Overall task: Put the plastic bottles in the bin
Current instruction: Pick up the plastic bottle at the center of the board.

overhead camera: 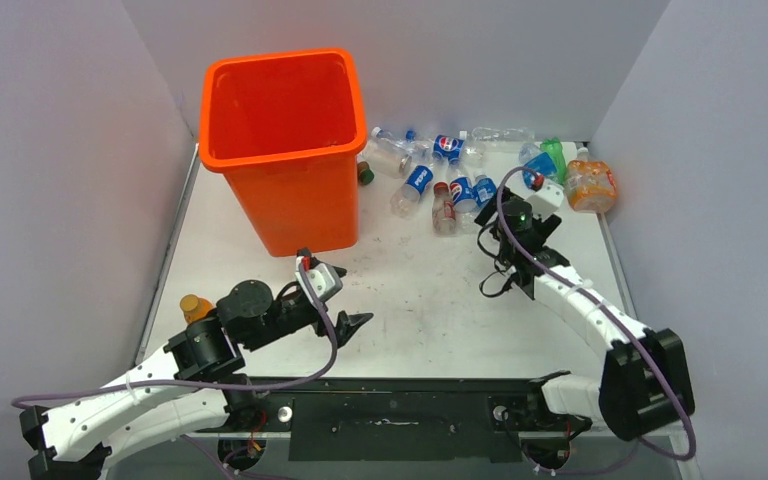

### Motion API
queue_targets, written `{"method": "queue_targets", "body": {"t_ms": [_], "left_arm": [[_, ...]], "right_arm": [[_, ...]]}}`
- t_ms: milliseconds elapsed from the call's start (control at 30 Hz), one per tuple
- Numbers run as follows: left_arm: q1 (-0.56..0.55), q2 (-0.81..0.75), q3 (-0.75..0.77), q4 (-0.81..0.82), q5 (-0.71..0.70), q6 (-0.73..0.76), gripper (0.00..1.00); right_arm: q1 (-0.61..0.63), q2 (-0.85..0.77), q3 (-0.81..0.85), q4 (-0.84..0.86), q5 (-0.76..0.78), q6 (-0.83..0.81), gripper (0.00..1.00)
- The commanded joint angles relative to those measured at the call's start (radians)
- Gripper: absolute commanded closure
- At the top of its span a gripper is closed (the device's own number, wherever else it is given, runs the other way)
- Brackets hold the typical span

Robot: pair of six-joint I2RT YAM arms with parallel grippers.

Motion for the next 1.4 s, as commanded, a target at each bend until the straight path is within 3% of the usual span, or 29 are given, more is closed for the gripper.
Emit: {"method": "queue_targets", "body": {"t_ms": [0,100,500,733,1000,1233,1367], "left_arm": [[0.002,0.014,0.018,0.043,0.031,-0.045,0.04],[0.002,0.016,0.012,0.043,-0.016,-0.054,0.04],[0.007,0.030,-0.003,0.035,-0.017,-0.038,0.04],[0.007,0.054,0.003,0.033,-0.001,-0.039,0.04],[0.007,0.056,-0.001,0.038,0.002,-0.038,0.04],[0.006,0.061,-0.002,0.038,-0.001,-0.038,0.04],[0.007,0.050,-0.009,0.053,-0.019,-0.043,0.04]], "right_arm": [[-0.082,0.171,0.107,0.164,-0.032,-0.019,0.06],[-0.110,0.289,0.141,0.231,-0.063,-0.053,0.08],[-0.142,0.587,0.329,0.185,-0.101,-0.153,0.07],[-0.147,0.656,0.339,0.168,-0.129,-0.158,0.02],[-0.148,0.686,0.297,0.198,-0.166,-0.135,0.18],[-0.149,0.648,0.238,0.240,-0.198,-0.127,0.48],[-0.149,0.542,0.143,0.290,-0.221,-0.065,0.55]]}}
